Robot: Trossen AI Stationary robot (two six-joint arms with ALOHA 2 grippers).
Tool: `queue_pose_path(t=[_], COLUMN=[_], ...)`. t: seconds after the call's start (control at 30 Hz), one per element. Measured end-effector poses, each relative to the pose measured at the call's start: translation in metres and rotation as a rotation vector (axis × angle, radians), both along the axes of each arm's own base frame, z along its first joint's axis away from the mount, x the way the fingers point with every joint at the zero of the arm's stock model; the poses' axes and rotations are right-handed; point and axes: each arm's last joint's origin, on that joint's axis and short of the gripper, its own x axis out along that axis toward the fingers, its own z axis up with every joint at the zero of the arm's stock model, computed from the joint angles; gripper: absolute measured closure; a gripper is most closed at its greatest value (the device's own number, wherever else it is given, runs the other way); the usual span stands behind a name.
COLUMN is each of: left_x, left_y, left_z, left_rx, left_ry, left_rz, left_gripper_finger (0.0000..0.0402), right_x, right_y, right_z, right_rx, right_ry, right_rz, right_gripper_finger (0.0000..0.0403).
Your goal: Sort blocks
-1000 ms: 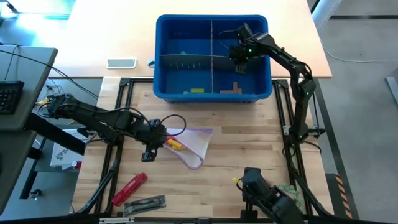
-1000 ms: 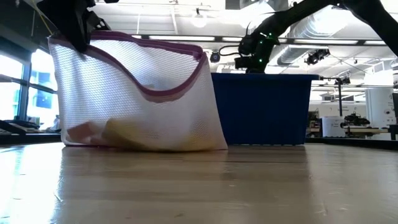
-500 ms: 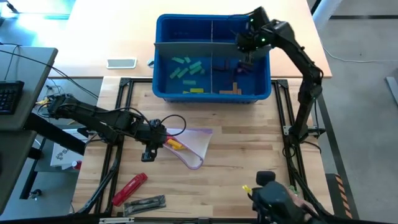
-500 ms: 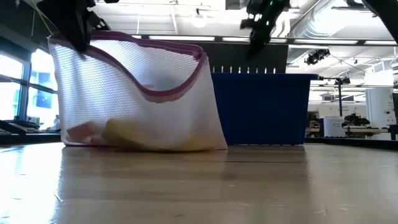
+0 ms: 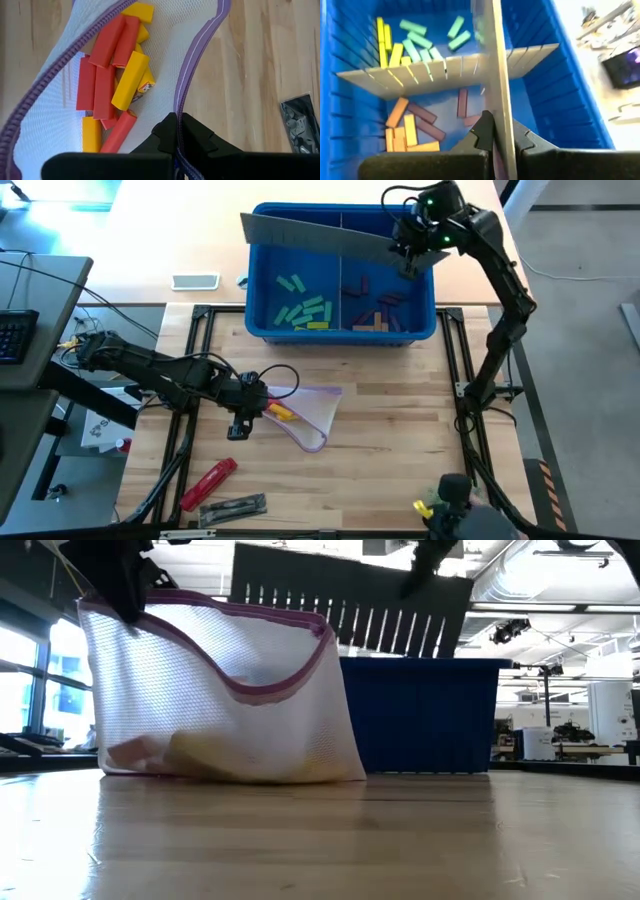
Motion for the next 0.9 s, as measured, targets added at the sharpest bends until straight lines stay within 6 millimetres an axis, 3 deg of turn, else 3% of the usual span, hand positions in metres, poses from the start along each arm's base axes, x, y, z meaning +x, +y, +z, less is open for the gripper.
queue_pose_path(t=[0.23,0.43,0.73,0.9], left_x=[0.000,0.000,0.000,0.000], left_y=[0.000,0.000,0.001,0.002], left_z=[0.000,0.000,0.000,0.000], left_rx=[-0.001,0.009,0.030,0.053], left_ry=[0.000,-0.003,-0.009,-0.015], left_rz=[0.000,0.006,0.015,0.027], left_gripper_finger=[0.0402,0.0402,0.0402,0.0402], right_x=[0.000,-0.007,-0.046,-0.061], right_y=[0.032,0.074,0.131,0.167], right_z=[0.024,0.044,0.066,0.058], right_rx=[-0.051,-0.001,0.513,0.750], right_ry=[-0.107,-0.220,-0.528,-0.435], right_rz=[0.030,0.055,-0.273,-0.403], right_gripper_finger=[0.0403,0.0403,0.0403,0.0402])
